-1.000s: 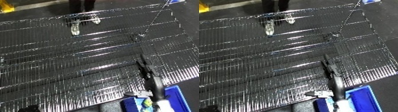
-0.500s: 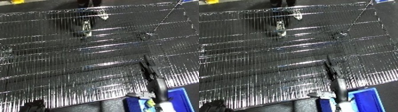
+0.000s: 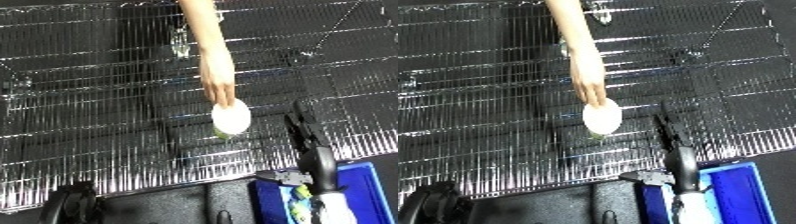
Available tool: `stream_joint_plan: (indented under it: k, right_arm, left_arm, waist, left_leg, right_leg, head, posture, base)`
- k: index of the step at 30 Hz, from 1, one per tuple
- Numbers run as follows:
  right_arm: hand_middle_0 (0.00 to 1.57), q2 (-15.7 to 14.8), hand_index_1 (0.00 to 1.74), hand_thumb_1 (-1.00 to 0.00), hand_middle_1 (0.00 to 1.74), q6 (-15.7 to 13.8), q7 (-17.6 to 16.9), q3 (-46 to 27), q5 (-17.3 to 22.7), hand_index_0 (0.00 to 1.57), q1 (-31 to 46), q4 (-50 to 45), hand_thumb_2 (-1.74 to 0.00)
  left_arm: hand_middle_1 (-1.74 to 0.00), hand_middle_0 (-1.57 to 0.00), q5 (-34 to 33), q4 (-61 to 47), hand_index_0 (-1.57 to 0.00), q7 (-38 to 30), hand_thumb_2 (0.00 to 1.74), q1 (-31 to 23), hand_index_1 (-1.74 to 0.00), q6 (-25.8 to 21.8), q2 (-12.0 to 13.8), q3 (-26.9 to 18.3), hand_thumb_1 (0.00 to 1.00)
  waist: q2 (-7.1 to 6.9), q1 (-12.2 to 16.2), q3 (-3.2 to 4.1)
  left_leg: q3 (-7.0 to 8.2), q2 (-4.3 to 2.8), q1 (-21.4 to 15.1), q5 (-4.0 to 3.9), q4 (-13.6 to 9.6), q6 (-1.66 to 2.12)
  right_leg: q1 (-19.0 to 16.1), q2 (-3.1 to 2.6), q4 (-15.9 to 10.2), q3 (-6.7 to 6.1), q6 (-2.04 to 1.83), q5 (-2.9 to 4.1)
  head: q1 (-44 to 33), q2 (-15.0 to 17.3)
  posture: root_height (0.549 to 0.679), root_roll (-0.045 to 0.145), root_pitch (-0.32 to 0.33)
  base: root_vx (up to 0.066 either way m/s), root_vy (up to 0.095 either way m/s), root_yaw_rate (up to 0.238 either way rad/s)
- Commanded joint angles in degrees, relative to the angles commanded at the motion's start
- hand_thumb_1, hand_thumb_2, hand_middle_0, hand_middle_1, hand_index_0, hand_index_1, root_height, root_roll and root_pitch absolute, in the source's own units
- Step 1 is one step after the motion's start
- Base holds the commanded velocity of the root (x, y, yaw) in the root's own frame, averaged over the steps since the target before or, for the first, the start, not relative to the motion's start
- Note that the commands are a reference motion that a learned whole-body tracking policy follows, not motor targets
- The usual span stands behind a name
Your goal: Pick up the object and place it into the box
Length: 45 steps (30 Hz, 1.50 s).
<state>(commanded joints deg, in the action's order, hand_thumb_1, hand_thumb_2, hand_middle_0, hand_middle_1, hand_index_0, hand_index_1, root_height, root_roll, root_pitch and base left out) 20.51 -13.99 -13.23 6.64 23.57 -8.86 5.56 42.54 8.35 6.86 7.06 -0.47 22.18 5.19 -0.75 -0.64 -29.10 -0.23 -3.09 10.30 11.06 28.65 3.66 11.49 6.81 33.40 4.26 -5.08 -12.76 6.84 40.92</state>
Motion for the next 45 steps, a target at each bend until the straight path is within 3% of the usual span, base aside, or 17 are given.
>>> stream_joint_plan:
  k: [9,14,18,26,45]
  right_arm:
    - [0.0,0.0,0.0,0.0,0.0,-0.3,0.0,-0.3,-0.1,0.0,0.9,0.5,0.0]
    - [0.0,0.1,0.0,0.0,0.0,-0.1,0.1,0.0,-1.1,0.0,0.9,1.1,0.0]
    - [0.0,0.6,0.0,0.0,0.0,0.5,0.0,0.6,-2.7,0.0,0.1,2.1,0.0]
    - [0.0,1.8,0.0,0.0,0.0,1.3,-0.3,1.6,-3.9,0.0,-2.7,4.3,0.0]
    - [0.0,3.5,0.0,0.0,0.0,1.9,-0.3,2.4,-3.1,0.0,-9.3,6.9,0.0]
  left_arm:
    - [-1.74,-1.57,-0.1,-0.1,-1.57,0.2,1.74,-0.5,-1.74,0.3,-0.2,-0.2,1.0]
    - [-1.74,-1.57,-0.3,0.1,-1.57,0.3,1.74,-0.6,-1.74,0.2,0.0,-0.3,1.0]
    - [-1.74,-1.57,-0.5,0.2,-1.57,0.1,1.74,-0.4,-1.74,0.1,0.2,-0.1,1.0]
    - [-1.74,-1.57,-0.3,-0.3,-1.57,-1.0,1.74,0.4,-1.74,-0.7,0.7,0.6,1.0]
    - [-1.74,-1.57,-1.0,-1.9,-1.57,-3.2,1.74,3.0,-1.74,-0.9,0.7,1.6,1.0]
  waist:
    - [0.03,0.3,0.15]
    - [0.2,0.3,-0.28]
    - [0.45,0.1,-0.66]
    - [1.12,-0.3,-0.69]
    - [2.27,-0.8,-0.69]
  left_leg:
    - [0.18,-0.18,0.0,0.14,0.0,0.11]
    - [0.28,-0.12,0.6,0.17,0.6,0.16]
    - [0.16,0.08,2.0,0.5,2.0,0.1]
    - [-0.17,0.89,6.3,1.3,5.2,-0.16]
    - [-0.32,1.8,15.6,4.55,13.0,-1.02]
  right_leg:
    - [-0.1,-0.07,-0.3,-0.1,-0.01,-0.11]
    - [0.4,-0.03,0.1,-0.11,-0.04,-0.06]
    - [1.7,0.05,1.3,-0.17,0.03,-0.19]
    - [6.1,0.46,4.9,-0.27,0.1,-0.73]
    - [15.7,1.05,12.2,-0.86,0.54,-2.1]
  head:
    - [-0.2,0.0]
    - [0.3,-0.7]
    - [1.2,-0.9]
    - [2.9,-1.4]
    - [5.9,-4.9]
  posture:
    - [0.66,0.038,-0.092]
    - [0.66,0.039,-0.091]
    - [0.658,0.041,-0.086]
    - [0.653,0.047,-0.056]
    - [0.638,0.047,0.016]
  base:
    - [0.005,-0.009,-0.028]
    - [0.009,-0.015,-0.007]
    - [0.006,-0.012,0.002]
    - [-0.003,0.002,0.029]
    - [-0.003,0.012,0.03]
